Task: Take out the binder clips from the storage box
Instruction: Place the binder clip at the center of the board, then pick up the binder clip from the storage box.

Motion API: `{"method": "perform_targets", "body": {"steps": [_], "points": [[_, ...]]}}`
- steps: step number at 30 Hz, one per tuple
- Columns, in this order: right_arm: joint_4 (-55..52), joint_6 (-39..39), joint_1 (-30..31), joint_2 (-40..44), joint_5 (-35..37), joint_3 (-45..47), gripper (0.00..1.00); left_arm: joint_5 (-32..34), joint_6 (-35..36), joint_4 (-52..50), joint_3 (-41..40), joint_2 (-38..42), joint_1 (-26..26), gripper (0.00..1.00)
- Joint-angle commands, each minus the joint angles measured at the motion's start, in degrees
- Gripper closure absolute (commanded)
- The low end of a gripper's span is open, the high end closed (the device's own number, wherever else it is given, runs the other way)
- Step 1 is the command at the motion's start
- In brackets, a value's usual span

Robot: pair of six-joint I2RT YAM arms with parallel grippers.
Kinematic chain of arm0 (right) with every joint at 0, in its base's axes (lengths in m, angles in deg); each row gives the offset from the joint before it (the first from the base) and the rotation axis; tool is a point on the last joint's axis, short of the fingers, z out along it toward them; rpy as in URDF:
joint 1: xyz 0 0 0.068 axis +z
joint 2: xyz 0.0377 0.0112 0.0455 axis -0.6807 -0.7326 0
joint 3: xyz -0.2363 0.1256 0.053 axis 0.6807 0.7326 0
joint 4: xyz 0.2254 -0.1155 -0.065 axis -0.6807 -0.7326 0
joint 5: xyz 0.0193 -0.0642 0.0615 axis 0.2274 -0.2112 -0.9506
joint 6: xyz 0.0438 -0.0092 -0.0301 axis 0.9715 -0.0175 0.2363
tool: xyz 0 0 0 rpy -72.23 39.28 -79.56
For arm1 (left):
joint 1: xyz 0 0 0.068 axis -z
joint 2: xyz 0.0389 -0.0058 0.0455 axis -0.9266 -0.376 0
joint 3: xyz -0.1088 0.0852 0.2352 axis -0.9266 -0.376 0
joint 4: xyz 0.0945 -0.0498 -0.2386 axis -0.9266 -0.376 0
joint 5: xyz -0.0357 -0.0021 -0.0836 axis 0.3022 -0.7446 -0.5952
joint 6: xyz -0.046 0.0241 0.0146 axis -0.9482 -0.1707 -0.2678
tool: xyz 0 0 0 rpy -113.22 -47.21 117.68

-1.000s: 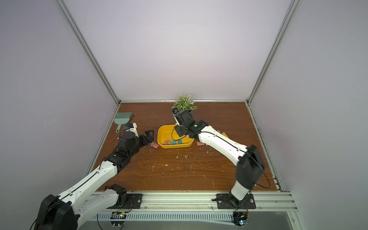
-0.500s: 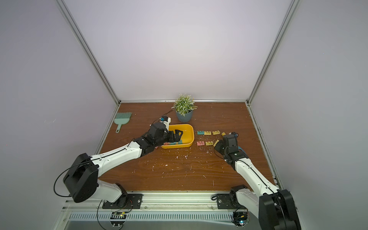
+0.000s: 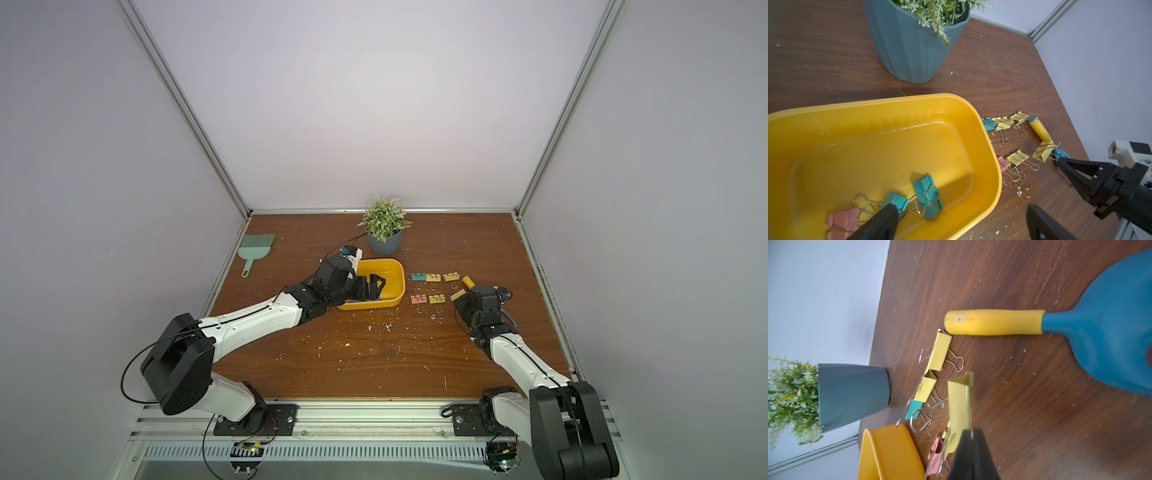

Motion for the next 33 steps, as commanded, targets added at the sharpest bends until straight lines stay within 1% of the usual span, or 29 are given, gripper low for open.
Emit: {"method": "perform_targets", "body": {"steps": [1, 4, 7, 11, 15, 17, 19, 23, 25, 26, 30, 31, 33], "points": [[6.16, 4.07, -0.17, -2.9, 1.54, -0.09, 1.0, -0.34, 0.65, -1.19, 0.92, -0.84, 0.26, 0.01], [8.1, 4.94, -0.13, -5.95, 0.24, 0.15, 1.0, -0.34, 0.82, -1.86, 1.33, -1.28, 0.26, 0.01], [8.61, 4.88, -0.03, -6.27, -1.03, 1.38, 0.93, 0.91, 0.44, -3.38, 1.96, -1.87, 0.26, 0.02], [5.28, 3.95, 0.52, -2.19, -0.81, 3.91, 0.79, 0.95, 2.15, -5.48, 3.25, -2.79, -0.08, 0.08], [0.11, 0.84, 0.53, 3.82, -1.92, 5.73, 0.66, 0.35, 3.56, -8.31, 5.1, -4.03, -0.69, 0.13], [-4.23, -0.96, 0.49, 7.06, -3.08, 5.69, 0.63, -0.47, 4.22, -9.24, 5.86, -4.6, -0.87, 0.18], [-7.3, -2.73, 0.56, 10.44, -4.31, 6.13, 0.61, -0.59, 5.5, -11.43, 7.26, -5.48, -0.83, 0.21], [-11.78, -6.61, 0.54, 15.96, -5.68, 5.76, 0.6, 3.21, 9.59, -20.51, 11.28, -8.27, -0.97, 0.28], [-11.43, -9.81, 0.61, 16.7, -6.96, 4.41, 0.6, 4.9, 9.72, -23.65, 13.19, -10.04, -1.18, 0.32], [-12.01, -11.14, 0.57, 16.4, -7.36, 3.07, 0.6, 4.91, 9.19, -24.47, 13.99, -11.01, -1.38, 0.35], [-14.63, -16.04, 1.07, 12.03, -8.15, -3.5, 0.6, 1.27, 6.03, -23.53, 16.18, -15.32, -3.05, 0.51], [-15.19, -16.72, 1.12, 11.09, -8.15, -4.9, 0.6, 0.13, 5.63, -23.6, 16.85, -16.43, -3.39, 0.53], [-15.49, -17.64, 1.57, 9.57, -8.26, -6.72, 0.6, -0.15, 4.82, -24.71, 18.35, -18.31, -3.88, 0.55]]}}
